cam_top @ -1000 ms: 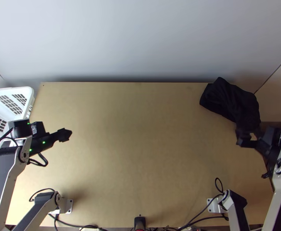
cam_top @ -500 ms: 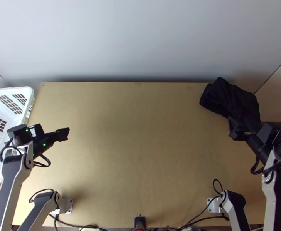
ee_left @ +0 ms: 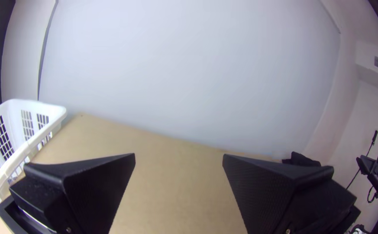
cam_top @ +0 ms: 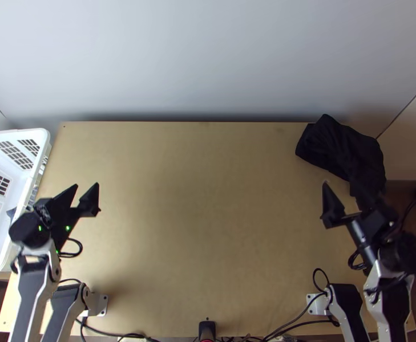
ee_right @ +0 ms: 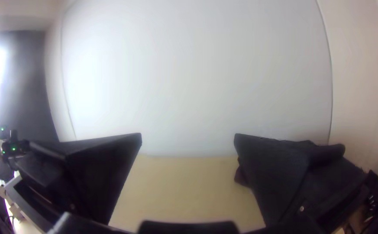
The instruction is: Fold the t-shirt
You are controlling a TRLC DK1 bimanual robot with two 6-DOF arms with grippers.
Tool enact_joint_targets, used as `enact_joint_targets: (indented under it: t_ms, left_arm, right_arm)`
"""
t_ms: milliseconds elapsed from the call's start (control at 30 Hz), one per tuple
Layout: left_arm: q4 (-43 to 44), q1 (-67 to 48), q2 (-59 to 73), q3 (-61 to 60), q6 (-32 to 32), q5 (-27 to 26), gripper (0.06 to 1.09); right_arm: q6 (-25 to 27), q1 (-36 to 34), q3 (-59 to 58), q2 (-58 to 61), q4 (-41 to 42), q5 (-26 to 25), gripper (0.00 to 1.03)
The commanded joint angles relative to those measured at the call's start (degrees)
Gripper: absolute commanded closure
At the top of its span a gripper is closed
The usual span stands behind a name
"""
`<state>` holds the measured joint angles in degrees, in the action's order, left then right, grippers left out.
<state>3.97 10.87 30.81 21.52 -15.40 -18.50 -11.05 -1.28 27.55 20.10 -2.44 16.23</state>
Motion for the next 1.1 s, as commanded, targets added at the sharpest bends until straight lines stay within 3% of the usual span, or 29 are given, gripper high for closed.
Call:
enact_joint_targets:
  t_ms: [0,233,500,600,767,833,1067]
  left_arm:
    - [9.0,-2.3,-10.0,-8.9,0.5,3.4,0.10]
    - [10.6,-3.1,-19.8,-16.2,2.0,3.6,0.10]
    - [-9.2,-3.1,-30.9,-17.1,5.6,3.6,0.10]
    - [-12.5,-2.3,-30.9,-17.0,7.4,3.6,0.10]
    - [-13.7,-3.6,-30.1,-17.2,7.8,4.3,0.10]
    - [-14.1,-4.5,-26.1,-17.2,7.3,4.8,0.10]
    - [-13.9,-4.7,-31.0,-17.1,7.3,5.8,0.10]
  right_arm:
    - [4.3,2.9,-8.7,-9.6,4.8,-1.9,0.04]
    - [4.5,4.1,-18.3,-20.4,4.5,-1.9,0.04]
    - [5.7,1.2,-21.5,-20.4,5.1,-1.8,0.04]
    - [5.7,2.4,-21.3,-20.4,-0.3,-1.8,0.04]
    - [7.4,1.4,-21.7,-20.4,-3.7,-1.9,0.04]
    - [10.5,1.5,-22.1,-20.3,-8.5,-1.9,0.04]
    - [11.2,2.4,-22.2,-20.3,-8.5,-1.9,0.04]
